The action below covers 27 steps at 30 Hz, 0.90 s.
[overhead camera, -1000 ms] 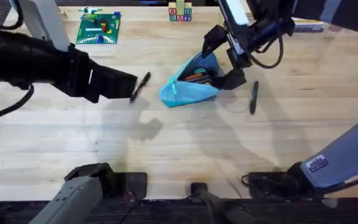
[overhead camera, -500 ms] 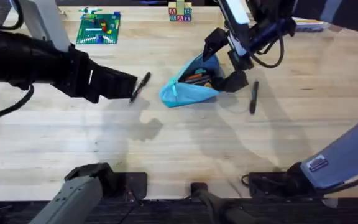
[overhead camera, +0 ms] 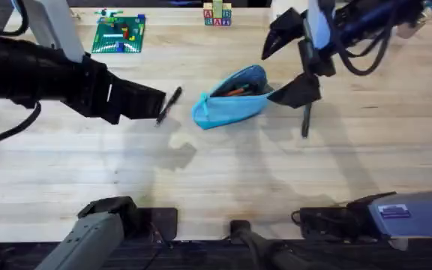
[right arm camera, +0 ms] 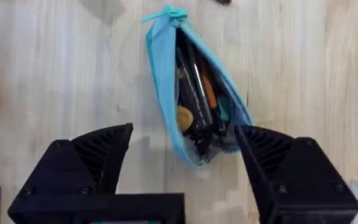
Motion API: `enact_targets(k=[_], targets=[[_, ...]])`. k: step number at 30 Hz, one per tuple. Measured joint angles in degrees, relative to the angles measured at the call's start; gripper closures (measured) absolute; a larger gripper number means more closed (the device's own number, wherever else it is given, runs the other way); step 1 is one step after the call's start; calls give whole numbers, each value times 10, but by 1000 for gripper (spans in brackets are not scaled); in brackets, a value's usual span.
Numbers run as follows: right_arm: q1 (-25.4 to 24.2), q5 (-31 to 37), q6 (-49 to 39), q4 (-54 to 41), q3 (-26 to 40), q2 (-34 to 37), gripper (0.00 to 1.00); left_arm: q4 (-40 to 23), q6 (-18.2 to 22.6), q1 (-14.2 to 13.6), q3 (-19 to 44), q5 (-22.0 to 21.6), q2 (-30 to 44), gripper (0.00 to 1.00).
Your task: Unzip the bag, pick up the pens from the table one at a time and place them inside, then zip the bag closed.
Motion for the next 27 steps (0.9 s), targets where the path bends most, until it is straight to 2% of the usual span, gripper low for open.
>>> enact_targets(k=[1, 6, 14, 15, 16, 20, 27], targets=[[0, 25, 72, -6, 0, -32, 5, 2, 0, 0, 0, 0, 0, 5], [0, 75, 222, -21, 0, -79, 5, 2, 0, 0, 0, 0, 0, 5], [0, 180, 485, -75, 0, -113, 5, 4, 0, 0, 0, 0, 0, 5], [0, 227, 593, -100, 0, -113, 5, 3, 0, 0, 0, 0, 0, 5], [0, 239, 622, -109, 0, -113, 5, 4, 0, 0, 0, 0, 0, 5], [0, 266, 694, -123, 0, -113, 5, 4, 0, 0, 0, 0, 0, 6], [0, 280, 769, -80, 0, -113, 5, 4, 0, 0, 0, 0, 0, 6]])
